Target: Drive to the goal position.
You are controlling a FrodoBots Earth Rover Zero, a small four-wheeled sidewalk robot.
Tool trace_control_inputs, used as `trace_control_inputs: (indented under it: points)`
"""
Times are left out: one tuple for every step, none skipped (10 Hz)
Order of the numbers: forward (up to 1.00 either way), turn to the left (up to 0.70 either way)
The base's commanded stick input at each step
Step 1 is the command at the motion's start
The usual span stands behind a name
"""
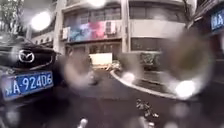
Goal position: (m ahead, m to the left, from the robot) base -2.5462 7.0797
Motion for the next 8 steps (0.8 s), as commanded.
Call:
trace_control_inputs:
  points:
    - [0.70,0.00]
    - [0.70,0.00]
    - [0.70,-0.01]
    - [0.70,-0.08]
    - [0.70,-0.14]
    - [0.70,-0.14]
    - [0.70,-0.14]
    - [0.70,-0.12]
